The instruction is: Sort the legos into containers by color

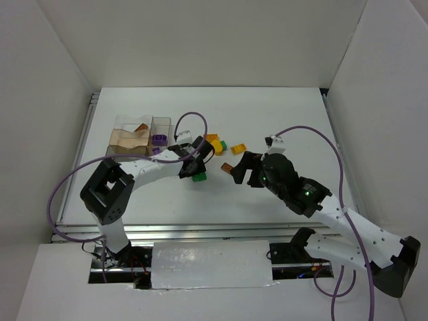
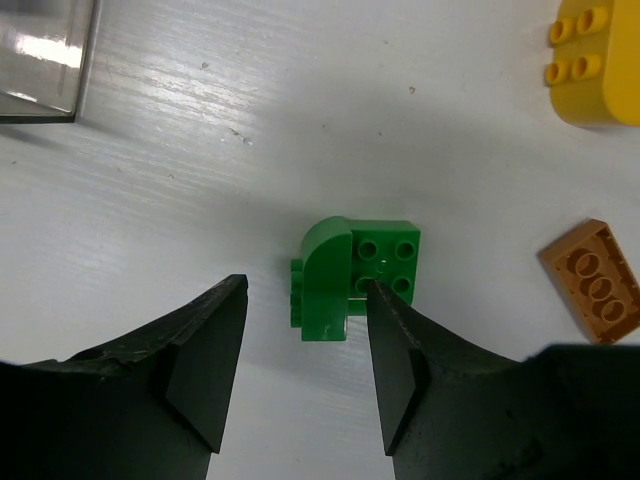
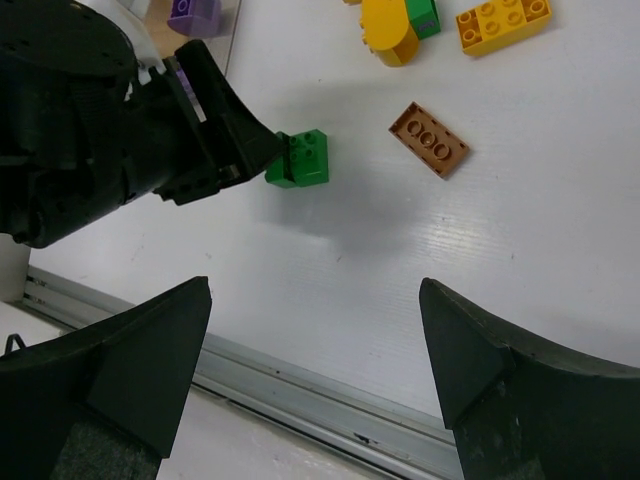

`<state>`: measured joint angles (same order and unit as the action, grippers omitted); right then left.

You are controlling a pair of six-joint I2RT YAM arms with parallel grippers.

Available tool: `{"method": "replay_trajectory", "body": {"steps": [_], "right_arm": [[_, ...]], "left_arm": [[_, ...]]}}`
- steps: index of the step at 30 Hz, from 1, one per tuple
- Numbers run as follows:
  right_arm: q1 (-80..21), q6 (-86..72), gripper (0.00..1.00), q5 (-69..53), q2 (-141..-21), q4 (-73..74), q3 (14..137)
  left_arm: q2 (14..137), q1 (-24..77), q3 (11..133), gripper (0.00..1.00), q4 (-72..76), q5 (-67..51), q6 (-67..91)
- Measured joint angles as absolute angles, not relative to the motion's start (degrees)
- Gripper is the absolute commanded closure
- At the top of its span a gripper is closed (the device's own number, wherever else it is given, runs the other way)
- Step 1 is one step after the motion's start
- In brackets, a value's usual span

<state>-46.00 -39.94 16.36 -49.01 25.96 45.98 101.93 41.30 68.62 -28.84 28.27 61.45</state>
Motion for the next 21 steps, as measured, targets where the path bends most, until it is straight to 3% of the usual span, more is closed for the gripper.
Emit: {"method": "replay_trajectory", "body": {"steps": [21], "right_arm": [[-46.00, -39.48, 0.09, 15.57, -49.30, 25.74, 45.63]], "left_arm": [[103.50, 41.30, 68.55, 0.46, -27.59, 28.51, 61.60]]}}
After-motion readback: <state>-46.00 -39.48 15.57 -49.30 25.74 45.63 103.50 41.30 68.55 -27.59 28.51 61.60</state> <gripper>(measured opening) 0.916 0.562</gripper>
